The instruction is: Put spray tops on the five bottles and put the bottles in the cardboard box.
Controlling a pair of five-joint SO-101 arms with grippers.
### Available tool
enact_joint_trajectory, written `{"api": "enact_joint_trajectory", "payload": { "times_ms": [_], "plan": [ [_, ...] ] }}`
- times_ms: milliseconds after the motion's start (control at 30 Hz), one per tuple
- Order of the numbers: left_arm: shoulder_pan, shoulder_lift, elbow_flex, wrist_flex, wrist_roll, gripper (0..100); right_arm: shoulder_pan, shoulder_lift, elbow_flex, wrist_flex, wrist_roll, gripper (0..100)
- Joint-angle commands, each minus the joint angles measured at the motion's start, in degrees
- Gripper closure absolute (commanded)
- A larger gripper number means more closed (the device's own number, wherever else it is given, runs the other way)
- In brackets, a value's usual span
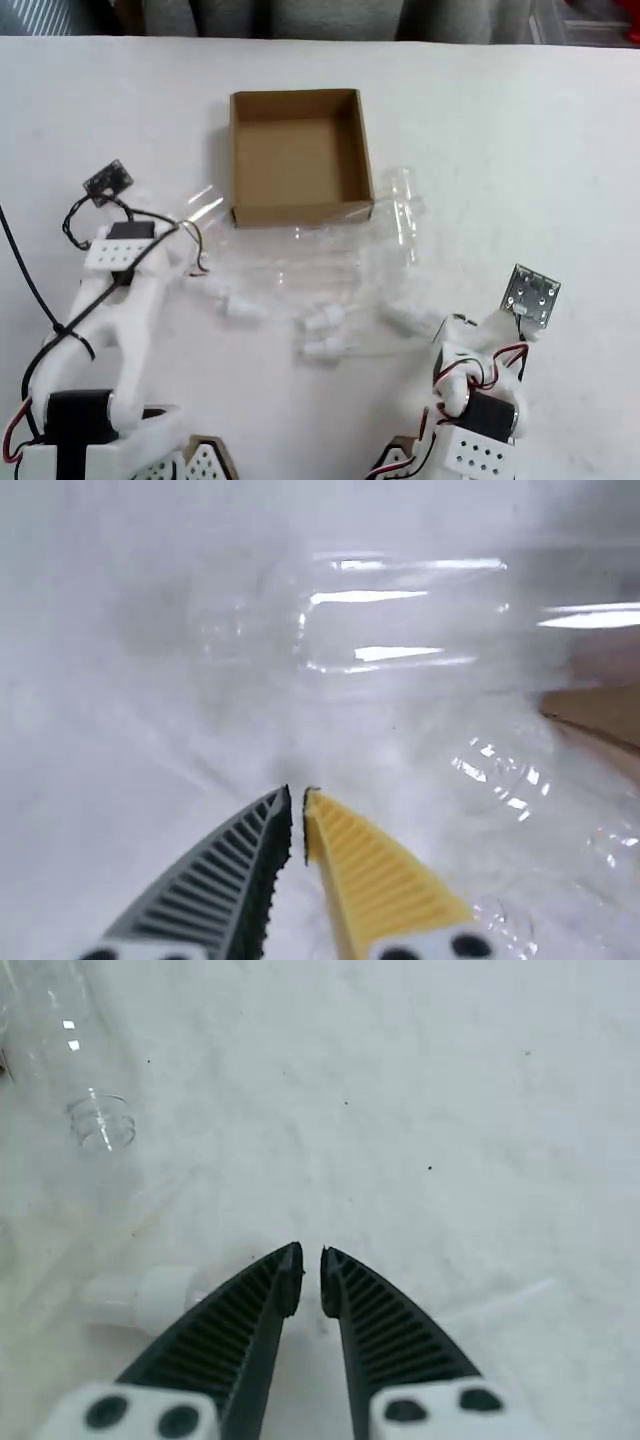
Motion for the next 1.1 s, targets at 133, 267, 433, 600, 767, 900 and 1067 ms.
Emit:
{"api": "enact_joint_trajectory", "payload": {
  "times_ms": [133, 267, 433, 600, 767, 900, 1067],
  "plan": [
    [-2.42, 2.07, -1.32, -9.41, -0.88, 98, 0.48, -0.13, 0.53, 0.57, 0.09, 98.1],
    [-4.09, 10.68, -6.51, -9.05, -1.05, 98, 0.48, -0.13, 0.53, 0.57, 0.09, 98.1],
    [-8.22, 19.65, -16.7, -4.22, -0.79, 98, 0.48, -0.13, 0.53, 0.57, 0.09, 98.1],
    [-11.82, 22.99, -22.95, -3.96, -0.62, 98, 0.48, -0.13, 0.53, 0.57, 0.09, 98.1],
    [-12.53, 26.95, -28.04, -7.91, 3.69, 98, 0.48, -0.13, 0.53, 0.57, 0.09, 98.1],
    [-12.53, 33.8, -33.23, -10.81, 4.92, 98, 0.48, -0.13, 0.53, 0.57, 0.09, 98.1],
    [-12.53, 37.67, -40.53, -5.36, 4.92, 98, 0.48, -0.13, 0.53, 0.57, 0.09, 98.1]
  ]
}}
